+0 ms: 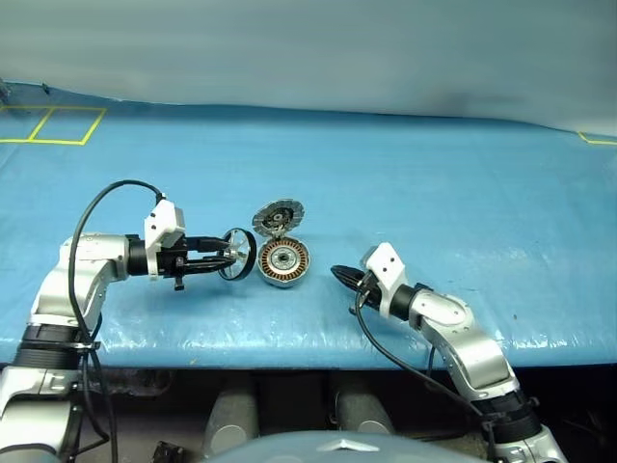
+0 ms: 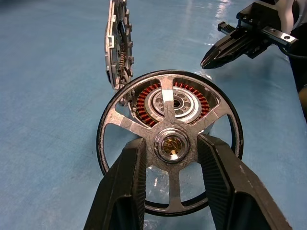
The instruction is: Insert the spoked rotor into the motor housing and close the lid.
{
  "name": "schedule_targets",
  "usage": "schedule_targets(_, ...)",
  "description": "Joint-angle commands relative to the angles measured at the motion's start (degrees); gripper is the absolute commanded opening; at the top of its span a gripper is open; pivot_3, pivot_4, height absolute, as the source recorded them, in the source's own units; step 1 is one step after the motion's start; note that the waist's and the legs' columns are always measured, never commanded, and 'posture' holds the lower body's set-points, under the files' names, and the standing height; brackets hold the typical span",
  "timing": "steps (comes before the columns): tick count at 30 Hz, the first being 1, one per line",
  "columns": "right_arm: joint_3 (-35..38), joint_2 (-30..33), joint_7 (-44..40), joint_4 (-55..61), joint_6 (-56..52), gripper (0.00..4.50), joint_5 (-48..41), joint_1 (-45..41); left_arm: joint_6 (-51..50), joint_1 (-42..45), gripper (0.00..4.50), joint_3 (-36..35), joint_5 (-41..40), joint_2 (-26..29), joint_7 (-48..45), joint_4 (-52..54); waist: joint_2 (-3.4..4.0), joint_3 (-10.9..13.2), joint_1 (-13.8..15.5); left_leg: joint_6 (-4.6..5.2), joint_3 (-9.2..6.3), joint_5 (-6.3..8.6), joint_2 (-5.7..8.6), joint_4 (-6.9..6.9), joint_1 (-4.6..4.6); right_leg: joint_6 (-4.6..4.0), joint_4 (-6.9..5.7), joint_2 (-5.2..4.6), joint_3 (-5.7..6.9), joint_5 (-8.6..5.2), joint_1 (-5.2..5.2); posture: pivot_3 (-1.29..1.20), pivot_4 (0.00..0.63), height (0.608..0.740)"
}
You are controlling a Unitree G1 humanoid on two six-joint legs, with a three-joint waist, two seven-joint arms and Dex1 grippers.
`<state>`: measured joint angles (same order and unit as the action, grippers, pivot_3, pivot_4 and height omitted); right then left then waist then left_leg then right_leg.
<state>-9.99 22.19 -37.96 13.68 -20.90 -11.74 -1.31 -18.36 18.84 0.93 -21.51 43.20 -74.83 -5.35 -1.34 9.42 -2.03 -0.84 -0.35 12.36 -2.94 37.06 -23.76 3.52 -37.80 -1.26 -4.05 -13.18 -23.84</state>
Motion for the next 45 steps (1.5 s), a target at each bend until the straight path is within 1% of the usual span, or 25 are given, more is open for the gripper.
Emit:
schedule_targets(1, 1.5, -0.2, -2.0, -0.1, 3.9, 0.0, -2.2, 1.0, 0.1, 2.4, 1.6, 1.6, -0.4, -0.3, -2.0, 1.1, 0.0, 0.0, 0.0, 0.0, 0.0, 0.0, 0.0, 0.0, 0.0, 0.0, 0.0, 0.0, 0.0, 0.0, 0.0, 0.0, 0.15, 0.74)
schedule_targets(15, 1.0, -1.2, -7.4, -4.1, 8.3, 0.0, -5.4, 4.6, 1.4, 9.7, 1.6, 7.6, 2.0, -4.7, -3.6, -2.9, 0.0, 0.0, 0.0, 0.0, -0.02, 0.0, 0.0, 0.04, 0.01, 0.01, -0.01, 0.04, -0.01, 0.0, 0.04, 0.0, 0.15, 0.74)
schedule_targets(22, 1.0, -1.6, -7.1, -5.1, 9.8, 0.0, -4.7, 5.0, 4.8, 12.7, 1.6, 9.0, 5.3, -7.1, -2.5, -7.3, 0.0, 0.0, 0.0, 0.0, -0.04, 0.0, 0.0, 0.07, 0.02, 0.01, -0.02, 0.06, -0.02, 0.01, 0.06, 0.0, 0.15, 0.74)
schedule_targets(31, 0.8, -1.5, -6.6, -5.3, 10.2, 0.0, -4.2, 5.0, 6.8, 15.2, 1.6, 9.6, 7.5, -10.4, -1.1, -11.6, 0.0, 0.0, 0.0, 0.0, -0.04, 0.0, 0.01, 0.1, 0.01, 0.05, -0.02, 0.07, -0.03, 0.03, 0.07, 0.0, 0.15, 0.74)
schedule_targets(45, 0.9, -1.7, -5.4, -5.8, 11.0, 0.0, -3.4, 4.9, 7.6, 15.7, 1.6, 10.9, 9.6, -10.3, -2.4, -14.9, -0.01, 0.0, 0.0, 0.01, -0.04, 0.0, 0.01, 0.13, 0.04, 0.08, -0.04, 0.08, -0.05, 0.05, 0.12, 0.0, 0.15, 0.74)
